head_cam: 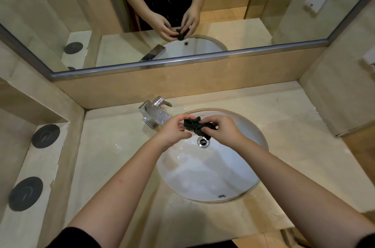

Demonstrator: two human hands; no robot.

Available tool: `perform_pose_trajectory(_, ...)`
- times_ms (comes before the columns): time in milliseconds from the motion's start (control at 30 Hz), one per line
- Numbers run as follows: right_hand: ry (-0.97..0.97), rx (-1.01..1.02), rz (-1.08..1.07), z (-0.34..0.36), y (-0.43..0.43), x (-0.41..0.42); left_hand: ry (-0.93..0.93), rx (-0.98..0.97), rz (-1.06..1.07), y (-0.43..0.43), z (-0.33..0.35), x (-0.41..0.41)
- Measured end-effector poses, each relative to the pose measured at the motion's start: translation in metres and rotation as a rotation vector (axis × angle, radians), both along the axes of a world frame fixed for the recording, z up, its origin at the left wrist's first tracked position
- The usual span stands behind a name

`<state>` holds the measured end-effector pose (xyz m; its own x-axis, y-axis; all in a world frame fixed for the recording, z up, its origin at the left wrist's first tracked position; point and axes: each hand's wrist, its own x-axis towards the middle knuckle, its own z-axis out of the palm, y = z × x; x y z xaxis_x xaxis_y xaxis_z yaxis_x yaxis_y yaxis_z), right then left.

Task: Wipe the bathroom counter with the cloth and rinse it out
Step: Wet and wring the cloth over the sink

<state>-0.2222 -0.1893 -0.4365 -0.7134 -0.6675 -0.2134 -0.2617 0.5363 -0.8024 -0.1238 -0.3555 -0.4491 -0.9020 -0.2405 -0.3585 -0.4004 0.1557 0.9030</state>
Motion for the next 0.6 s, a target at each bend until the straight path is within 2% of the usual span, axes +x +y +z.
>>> perform_pose_trajectory(67, -0.074, 0.018, -0.007, -0.001, -0.002, 0.0, 0.072, -0.213, -0.035, 0.001, -0.003, -0.003)
perform_pose_trajectory(133, -0.127, 0.03, 0.005, -0.003, -0.002, -0.001, 0.102, -0.32, -0.033, 0.001, 0.0, -0.005)
perform_pose_trajectory(367, -0.193, -0.061, -0.054, -0.007, -0.003, -0.003, 0.115, -0.343, 0.025, -0.001, 0.005, -0.005)
perform_pose_trajectory(433, -0.256, -0.104, -0.101, -0.009, -0.003, -0.006, 0.212, -0.428, 0.016, -0.001, 0.0, -0.005)
perform_pose_trajectory(500, -0.336, -0.154, -0.16, -0.009, -0.003, -0.01, 0.294, -0.535, -0.109, -0.002, -0.006, -0.004)
perform_pose_trajectory(600, -0.463, -0.189, -0.169, -0.006, -0.004, -0.015, 0.286, -0.655, -0.312, -0.002, -0.014, -0.004)
